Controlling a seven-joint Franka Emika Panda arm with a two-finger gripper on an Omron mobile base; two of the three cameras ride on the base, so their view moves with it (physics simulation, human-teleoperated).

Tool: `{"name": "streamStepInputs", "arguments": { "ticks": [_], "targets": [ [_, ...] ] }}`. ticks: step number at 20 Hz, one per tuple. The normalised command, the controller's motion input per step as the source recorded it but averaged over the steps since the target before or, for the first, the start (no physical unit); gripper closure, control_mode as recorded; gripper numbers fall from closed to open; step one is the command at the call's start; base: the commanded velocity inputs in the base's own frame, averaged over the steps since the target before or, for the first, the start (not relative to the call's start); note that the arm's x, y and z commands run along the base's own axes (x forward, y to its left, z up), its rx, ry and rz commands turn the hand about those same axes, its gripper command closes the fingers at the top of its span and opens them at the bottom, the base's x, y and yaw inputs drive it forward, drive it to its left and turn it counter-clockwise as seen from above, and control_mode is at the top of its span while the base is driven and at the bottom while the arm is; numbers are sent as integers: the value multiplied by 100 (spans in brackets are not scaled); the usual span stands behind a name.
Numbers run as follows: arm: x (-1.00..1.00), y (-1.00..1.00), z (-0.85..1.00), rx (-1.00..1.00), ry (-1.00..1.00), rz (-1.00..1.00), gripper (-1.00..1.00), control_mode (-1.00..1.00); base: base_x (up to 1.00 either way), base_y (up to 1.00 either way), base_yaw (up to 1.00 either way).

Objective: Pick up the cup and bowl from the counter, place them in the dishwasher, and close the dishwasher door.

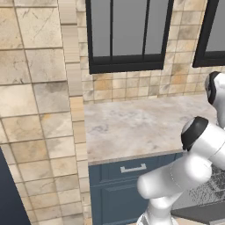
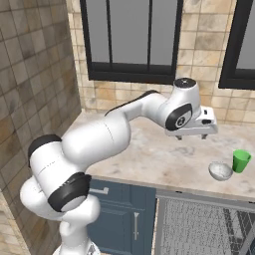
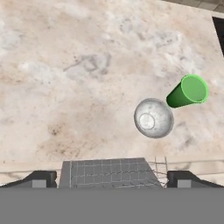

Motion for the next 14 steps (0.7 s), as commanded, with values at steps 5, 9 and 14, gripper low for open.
{"name": "streamStepInputs", "arguments": {
  "ticks": [5, 9, 14],
  "targets": [
    [12, -29, -13, 0, 0, 0, -100, -100, 0, 0, 0],
    [10, -28, -14, 0, 0, -1, -100, -100, 0, 0, 0],
    [4, -27, -12, 0, 0, 0, -100, -100, 0, 0, 0]
  ]
}}
